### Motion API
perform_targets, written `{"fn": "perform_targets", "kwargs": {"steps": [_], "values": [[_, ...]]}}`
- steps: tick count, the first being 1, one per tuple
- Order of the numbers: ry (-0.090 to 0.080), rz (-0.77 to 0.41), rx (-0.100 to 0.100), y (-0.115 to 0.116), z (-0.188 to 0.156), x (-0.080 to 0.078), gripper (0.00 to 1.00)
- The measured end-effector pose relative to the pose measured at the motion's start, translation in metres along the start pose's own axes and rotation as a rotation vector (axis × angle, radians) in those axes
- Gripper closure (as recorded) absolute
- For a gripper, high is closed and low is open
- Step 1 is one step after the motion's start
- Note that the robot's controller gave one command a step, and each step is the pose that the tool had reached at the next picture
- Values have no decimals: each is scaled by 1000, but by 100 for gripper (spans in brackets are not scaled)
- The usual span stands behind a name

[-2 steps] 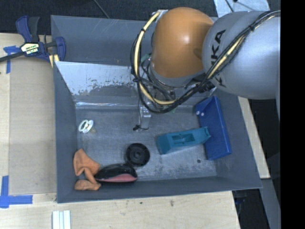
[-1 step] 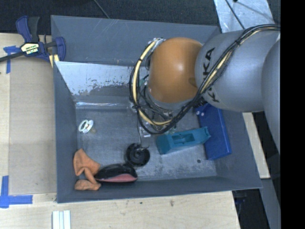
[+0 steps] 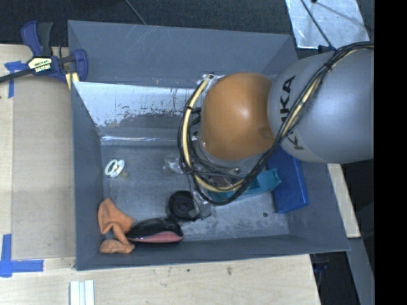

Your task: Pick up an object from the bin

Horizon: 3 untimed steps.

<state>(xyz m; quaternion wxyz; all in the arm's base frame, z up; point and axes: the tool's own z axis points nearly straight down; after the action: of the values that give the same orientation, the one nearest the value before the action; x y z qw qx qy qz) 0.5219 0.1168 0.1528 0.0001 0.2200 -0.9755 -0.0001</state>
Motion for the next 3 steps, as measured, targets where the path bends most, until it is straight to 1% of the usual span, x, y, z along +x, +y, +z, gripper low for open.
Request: {"fn": "perform_targets", "kwargs": {"steps": [1,2,3], "values": [[-3,-138,1,-4,21,3,0],[10,-294,-1,-12,84,-8,0],[-4,-508,-1,-15,80,-11,100]]}}
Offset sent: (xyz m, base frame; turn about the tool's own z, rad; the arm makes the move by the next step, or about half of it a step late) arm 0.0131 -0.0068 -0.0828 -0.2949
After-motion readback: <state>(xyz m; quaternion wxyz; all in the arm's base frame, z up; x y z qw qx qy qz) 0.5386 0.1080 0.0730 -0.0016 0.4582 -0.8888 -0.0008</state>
